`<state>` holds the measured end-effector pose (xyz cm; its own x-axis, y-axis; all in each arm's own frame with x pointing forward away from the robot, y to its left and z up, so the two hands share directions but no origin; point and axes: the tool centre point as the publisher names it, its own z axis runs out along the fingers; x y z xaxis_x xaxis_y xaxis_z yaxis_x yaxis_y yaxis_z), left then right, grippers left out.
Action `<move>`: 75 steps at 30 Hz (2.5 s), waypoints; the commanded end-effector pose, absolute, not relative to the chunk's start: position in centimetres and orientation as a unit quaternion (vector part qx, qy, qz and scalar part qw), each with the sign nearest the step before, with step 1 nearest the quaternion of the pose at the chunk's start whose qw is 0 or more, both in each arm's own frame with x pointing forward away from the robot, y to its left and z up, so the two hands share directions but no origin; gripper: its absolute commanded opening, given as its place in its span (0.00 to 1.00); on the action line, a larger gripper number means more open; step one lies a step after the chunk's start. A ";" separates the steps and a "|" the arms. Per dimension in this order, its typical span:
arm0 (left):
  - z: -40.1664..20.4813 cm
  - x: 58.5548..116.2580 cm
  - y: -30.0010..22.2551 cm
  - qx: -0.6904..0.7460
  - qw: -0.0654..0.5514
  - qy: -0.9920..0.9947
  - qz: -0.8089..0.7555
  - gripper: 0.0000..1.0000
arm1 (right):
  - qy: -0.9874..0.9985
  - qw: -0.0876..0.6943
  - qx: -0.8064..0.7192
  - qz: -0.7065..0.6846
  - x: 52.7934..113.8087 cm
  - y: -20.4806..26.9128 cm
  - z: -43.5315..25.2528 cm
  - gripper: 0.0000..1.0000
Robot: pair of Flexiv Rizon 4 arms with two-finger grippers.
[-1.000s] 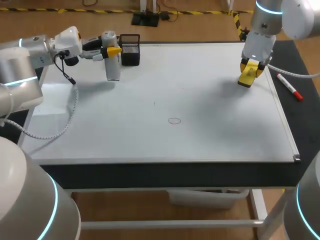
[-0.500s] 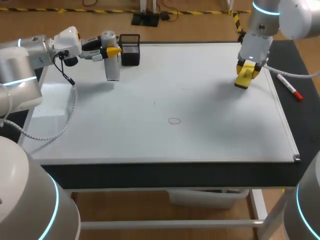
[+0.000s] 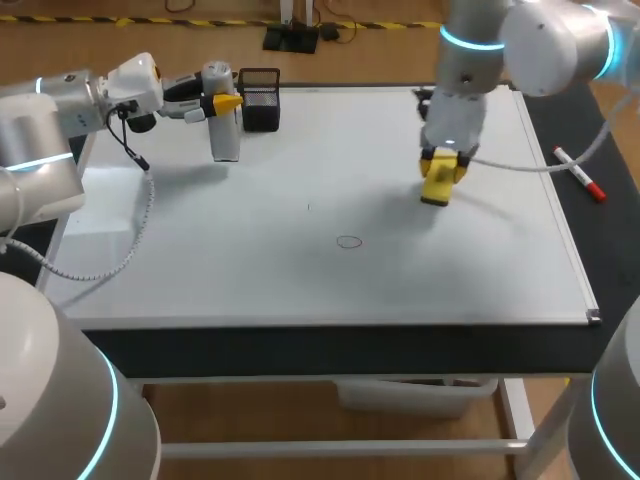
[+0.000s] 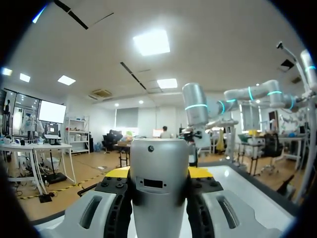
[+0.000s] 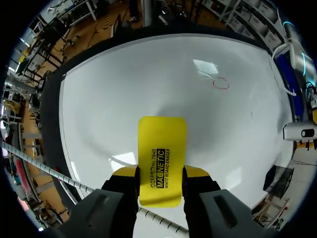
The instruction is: Pick up the inspection probe, press it on each red-marked spot on the whiteboard one by one, put down the probe, pick up the eraser, and wipe off all the red marks.
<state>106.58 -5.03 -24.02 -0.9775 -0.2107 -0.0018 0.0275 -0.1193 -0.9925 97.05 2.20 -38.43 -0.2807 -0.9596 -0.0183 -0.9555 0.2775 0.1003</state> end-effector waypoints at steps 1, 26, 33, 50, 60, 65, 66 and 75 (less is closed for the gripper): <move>-23.9 106.5 -5.1 -0.070 0.082 0.659 -0.745 0.00 | -0.792 0.026 0.609 -0.025 95.0 5.6 -37.7 0.00; -23.9 106.5 -5.1 -0.070 0.082 0.659 -0.745 0.00 | -0.729 0.055 0.680 -0.060 89.0 17.7 -40.4 0.00; -23.9 106.5 -5.1 -0.070 0.082 0.659 -0.745 0.00 | -0.722 0.056 0.686 -0.063 88.2 18.6 -40.9 0.00; -23.9 106.5 -5.1 -0.070 0.082 0.659 -0.745 0.00 | -0.716 0.045 0.695 -0.040 87.4 18.8 -42.1 0.00; -23.9 106.5 -5.1 -0.070 0.082 0.659 -0.745 0.00 | -0.715 0.041 0.696 -0.040 87.5 18.6 -42.8 0.00; -23.9 106.5 -5.1 -0.070 0.082 0.659 -0.745 0.00 | -0.720 0.035 0.692 -0.039 87.4 17.8 -42.8 0.00; -23.9 106.5 -5.1 -0.070 0.082 0.659 -0.745 0.00 | -0.723 0.033 0.689 -0.034 87.4 17.6 -42.9 0.00; -23.9 106.5 -5.1 -0.070 0.082 0.659 -0.745 0.00 | -0.740 0.029 0.671 -0.033 87.3 15.6 -43.1 0.00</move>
